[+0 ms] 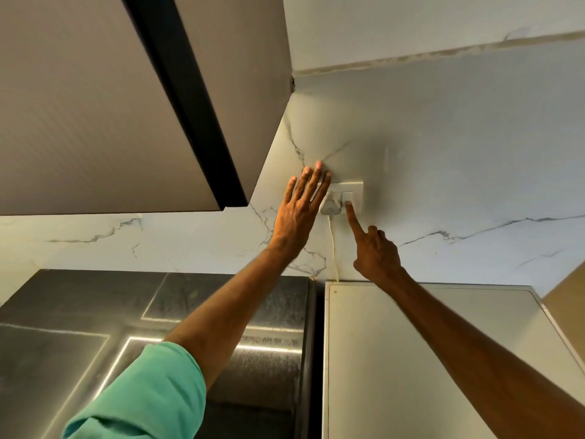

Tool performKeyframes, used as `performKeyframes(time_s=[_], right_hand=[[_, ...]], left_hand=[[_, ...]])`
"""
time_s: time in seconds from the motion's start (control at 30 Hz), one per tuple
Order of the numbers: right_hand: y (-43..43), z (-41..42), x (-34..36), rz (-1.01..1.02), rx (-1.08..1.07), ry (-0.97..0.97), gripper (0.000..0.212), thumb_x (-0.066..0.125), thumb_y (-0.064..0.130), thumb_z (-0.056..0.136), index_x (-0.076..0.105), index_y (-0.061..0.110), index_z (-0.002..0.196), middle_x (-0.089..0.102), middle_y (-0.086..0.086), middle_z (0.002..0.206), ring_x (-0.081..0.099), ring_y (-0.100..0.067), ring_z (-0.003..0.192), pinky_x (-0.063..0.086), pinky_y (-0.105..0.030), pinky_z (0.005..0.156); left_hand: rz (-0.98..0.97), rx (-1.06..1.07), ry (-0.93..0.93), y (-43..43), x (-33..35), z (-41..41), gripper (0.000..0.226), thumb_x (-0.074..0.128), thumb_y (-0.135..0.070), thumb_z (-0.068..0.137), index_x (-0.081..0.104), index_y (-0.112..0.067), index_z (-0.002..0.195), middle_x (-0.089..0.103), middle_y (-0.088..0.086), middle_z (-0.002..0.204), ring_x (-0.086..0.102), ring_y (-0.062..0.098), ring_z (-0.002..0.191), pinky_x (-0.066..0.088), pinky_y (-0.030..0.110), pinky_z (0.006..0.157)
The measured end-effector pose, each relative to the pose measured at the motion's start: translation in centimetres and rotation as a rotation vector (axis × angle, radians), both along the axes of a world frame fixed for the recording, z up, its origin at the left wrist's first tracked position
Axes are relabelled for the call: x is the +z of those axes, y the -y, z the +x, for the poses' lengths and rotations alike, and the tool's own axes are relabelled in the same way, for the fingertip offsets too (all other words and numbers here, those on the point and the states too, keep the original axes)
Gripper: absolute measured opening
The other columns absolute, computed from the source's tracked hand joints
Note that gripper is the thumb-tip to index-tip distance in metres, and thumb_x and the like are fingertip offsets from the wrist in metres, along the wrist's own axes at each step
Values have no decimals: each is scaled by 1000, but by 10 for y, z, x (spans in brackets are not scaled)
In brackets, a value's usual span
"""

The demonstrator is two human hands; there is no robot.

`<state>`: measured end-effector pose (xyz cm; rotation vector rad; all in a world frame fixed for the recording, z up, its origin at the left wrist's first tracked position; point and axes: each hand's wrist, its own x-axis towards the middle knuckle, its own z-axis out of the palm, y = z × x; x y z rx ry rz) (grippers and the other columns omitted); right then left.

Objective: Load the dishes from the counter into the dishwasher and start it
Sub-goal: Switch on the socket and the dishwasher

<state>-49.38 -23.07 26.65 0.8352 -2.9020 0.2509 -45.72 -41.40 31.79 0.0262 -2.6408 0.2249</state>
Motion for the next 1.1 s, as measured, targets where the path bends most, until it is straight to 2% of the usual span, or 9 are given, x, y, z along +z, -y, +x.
performKeyframes(time_s=[0.13,0.2,0.33,0.67,0.93,1.03,1.1], right_hand=[[-1,2,10,47,-3,41,118,76,22,87,-18,34,158,53,-5,75,53,-12,54,42,-21,50],[0,3,15,69,-6,53,116,75,21,87,-16,32,158,52,-4,71,52,-12,51,41,-20,48],[2,5,17,109,-16,41,115,74,23,88,-16,29,159,54,-4,71,52,-11,51,43,-21,49],[9,4,9,162,-56,19,104,66,24,96,-17,26,159,51,-6,76,37,-9,47,38,-23,53],[5,3,8,123,-60,26,108,70,23,93,-16,30,159,42,-3,64,40,-9,46,38,-22,50],[0,6,15,80,-28,-3,103,70,23,92,-6,28,161,47,-3,66,44,-9,48,37,-22,50],[-4,8,19,39,-25,-43,83,64,25,96,12,24,161,53,-3,71,48,-10,52,36,-21,51]], left_hand=[[-12,11,20,-2,1,-1,102,65,6,87,-1,-14,161,-8,11,168,-7,34,154,12,52,125],[-21,25,33,-5,2,0,100,64,4,88,-2,-14,161,-9,12,168,-7,34,154,13,51,124],[-23,44,42,-6,3,-1,100,68,-2,90,-1,-14,161,-7,12,168,-6,35,154,14,51,124],[-18,35,69,-5,5,-3,102,68,3,87,-1,-12,161,-8,14,168,-6,34,154,11,51,125],[-54,70,79,-7,6,-3,108,72,2,84,-2,-13,161,-8,14,168,-5,36,154,11,53,125],[-73,103,118,-12,15,0,107,72,-4,86,-4,-14,161,-10,14,168,-6,37,154,8,57,124],[-79,110,148,-19,23,5,101,66,-4,89,-4,-14,161,-13,14,167,-8,36,154,3,60,123]])
